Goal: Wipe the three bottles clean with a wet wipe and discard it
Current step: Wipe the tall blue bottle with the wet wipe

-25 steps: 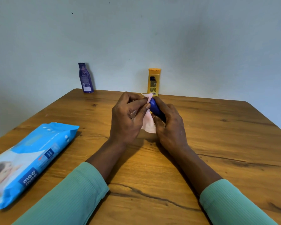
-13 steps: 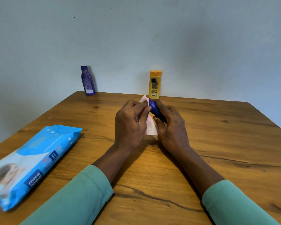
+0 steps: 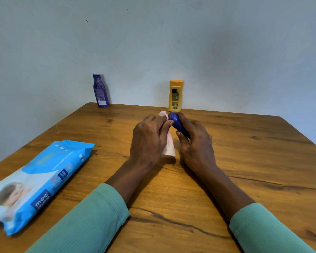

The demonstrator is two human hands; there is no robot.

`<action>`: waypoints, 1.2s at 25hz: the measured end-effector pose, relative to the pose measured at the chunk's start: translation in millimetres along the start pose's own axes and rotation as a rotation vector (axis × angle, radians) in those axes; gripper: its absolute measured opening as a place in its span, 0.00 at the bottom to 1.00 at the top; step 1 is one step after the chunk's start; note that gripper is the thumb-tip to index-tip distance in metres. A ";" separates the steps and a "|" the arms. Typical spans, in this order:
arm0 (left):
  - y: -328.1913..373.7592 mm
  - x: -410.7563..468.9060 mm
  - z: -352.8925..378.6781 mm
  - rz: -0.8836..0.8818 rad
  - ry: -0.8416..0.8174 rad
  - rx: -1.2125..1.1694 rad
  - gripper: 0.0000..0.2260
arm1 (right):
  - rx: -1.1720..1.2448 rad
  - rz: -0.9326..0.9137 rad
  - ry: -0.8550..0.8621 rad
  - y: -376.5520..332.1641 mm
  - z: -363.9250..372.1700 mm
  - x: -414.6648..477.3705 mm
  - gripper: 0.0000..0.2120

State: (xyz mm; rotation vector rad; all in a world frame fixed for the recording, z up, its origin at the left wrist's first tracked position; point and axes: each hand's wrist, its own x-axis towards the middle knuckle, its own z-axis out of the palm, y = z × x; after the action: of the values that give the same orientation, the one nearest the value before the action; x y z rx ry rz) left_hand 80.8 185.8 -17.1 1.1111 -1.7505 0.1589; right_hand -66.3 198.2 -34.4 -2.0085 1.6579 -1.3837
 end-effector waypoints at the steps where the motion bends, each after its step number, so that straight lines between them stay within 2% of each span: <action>1: 0.3 -0.1 -0.4 0.037 0.008 0.017 0.11 | -0.009 0.000 -0.001 0.3 1.0 -0.2 0.32; 4: -2.1 3.2 -1.1 0.161 0.011 0.017 0.12 | 0.018 -0.008 0.006 3.6 1.7 -0.5 0.33; 6: -2.6 6.1 -1.1 0.178 -0.013 -0.001 0.16 | 0.053 -0.004 0.017 4.8 1.9 -0.5 0.33; 9: 1.7 7.4 1.1 0.067 -0.078 -0.013 0.20 | 0.035 0.000 0.025 4.1 2.1 -0.3 0.33; 12: 3.0 7.9 1.5 -0.046 -0.156 -0.045 0.19 | -0.007 -0.012 0.027 3.5 1.0 -0.9 0.33; 17: -2.9 7.4 -3.3 -0.080 -0.333 -0.090 0.17 | -0.087 -0.039 -0.007 4.2 -0.4 -1.0 0.33; 21: -12.9 8.5 -4.3 0.028 -0.195 -0.131 0.18 | -0.119 -0.036 -0.010 7.4 -1.2 -1.6 0.31; 27: -16.9 9.4 -3.9 0.200 -0.119 -0.059 0.14 | -0.141 -0.061 -0.003 8.7 -0.2 -0.8 0.27; 30: -11.8 10.8 -2.9 0.157 -0.131 -0.038 0.15 | -0.177 -0.071 0.011 10.2 0.0 -0.8 0.28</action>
State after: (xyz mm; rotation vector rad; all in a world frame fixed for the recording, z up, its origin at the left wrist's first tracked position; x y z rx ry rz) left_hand 90.8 174.2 -11.4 0.9754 -1.9504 0.1506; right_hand -73.0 195.3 -41.5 -2.1781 1.7883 -1.3143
